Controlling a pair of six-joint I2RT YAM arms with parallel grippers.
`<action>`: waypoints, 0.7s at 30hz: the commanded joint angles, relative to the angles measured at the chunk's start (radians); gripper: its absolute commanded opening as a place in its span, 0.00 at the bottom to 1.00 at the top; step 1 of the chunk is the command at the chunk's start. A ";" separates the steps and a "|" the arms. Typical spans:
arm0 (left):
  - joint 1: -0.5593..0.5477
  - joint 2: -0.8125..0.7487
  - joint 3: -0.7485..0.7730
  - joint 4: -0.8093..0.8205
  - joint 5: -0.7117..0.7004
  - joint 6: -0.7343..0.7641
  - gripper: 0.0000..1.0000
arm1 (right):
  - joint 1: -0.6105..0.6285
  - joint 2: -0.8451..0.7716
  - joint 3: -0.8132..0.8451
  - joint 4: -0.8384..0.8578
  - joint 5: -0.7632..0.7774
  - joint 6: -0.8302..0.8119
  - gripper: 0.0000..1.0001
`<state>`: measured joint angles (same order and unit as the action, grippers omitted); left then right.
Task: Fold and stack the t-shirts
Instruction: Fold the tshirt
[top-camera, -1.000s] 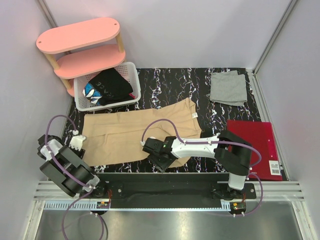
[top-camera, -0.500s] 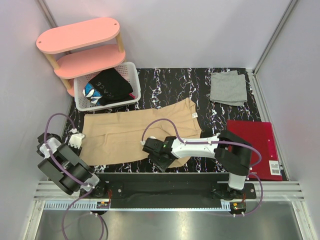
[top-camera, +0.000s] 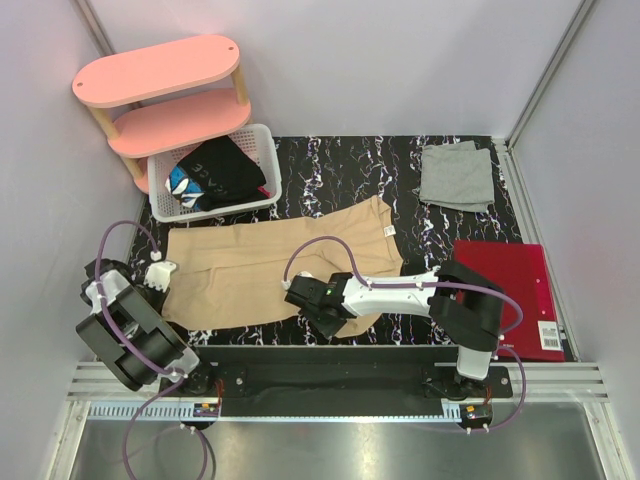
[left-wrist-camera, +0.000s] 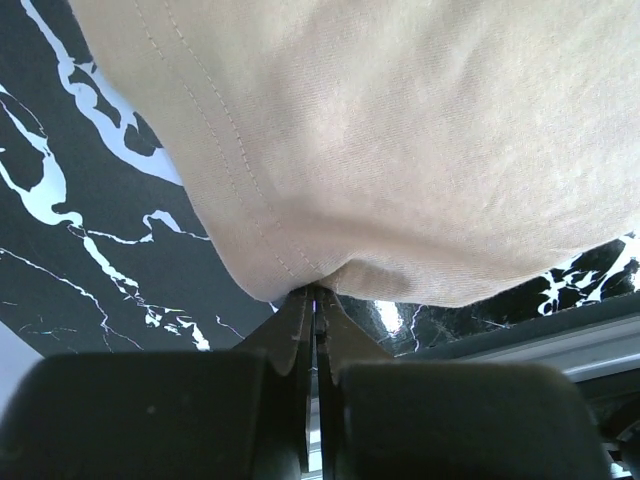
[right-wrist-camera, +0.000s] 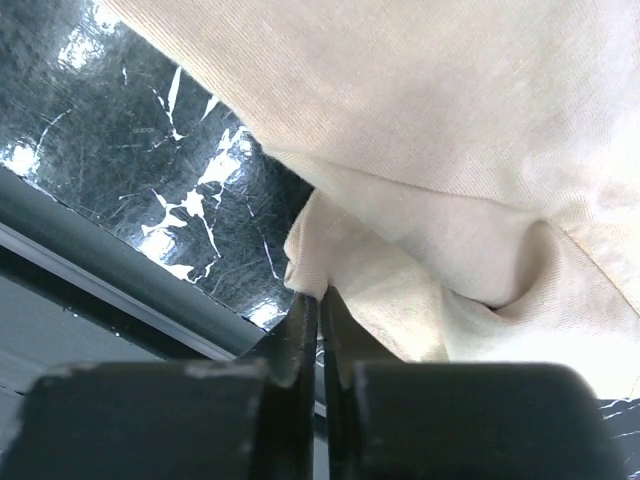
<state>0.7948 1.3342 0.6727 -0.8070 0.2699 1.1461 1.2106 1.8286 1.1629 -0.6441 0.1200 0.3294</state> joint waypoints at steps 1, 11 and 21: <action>-0.006 -0.004 0.021 0.002 0.061 -0.016 0.00 | -0.002 -0.009 0.011 -0.012 0.030 0.040 0.00; -0.014 -0.075 0.068 -0.073 0.084 0.001 0.00 | 0.000 -0.316 0.060 -0.342 0.004 0.164 0.00; -0.014 -0.145 0.120 -0.207 0.078 0.058 0.00 | 0.006 -0.525 0.005 -0.552 -0.118 0.361 0.00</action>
<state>0.7834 1.2217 0.7280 -0.9443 0.3111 1.1675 1.2110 1.3346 1.1980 -1.0821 0.0586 0.5934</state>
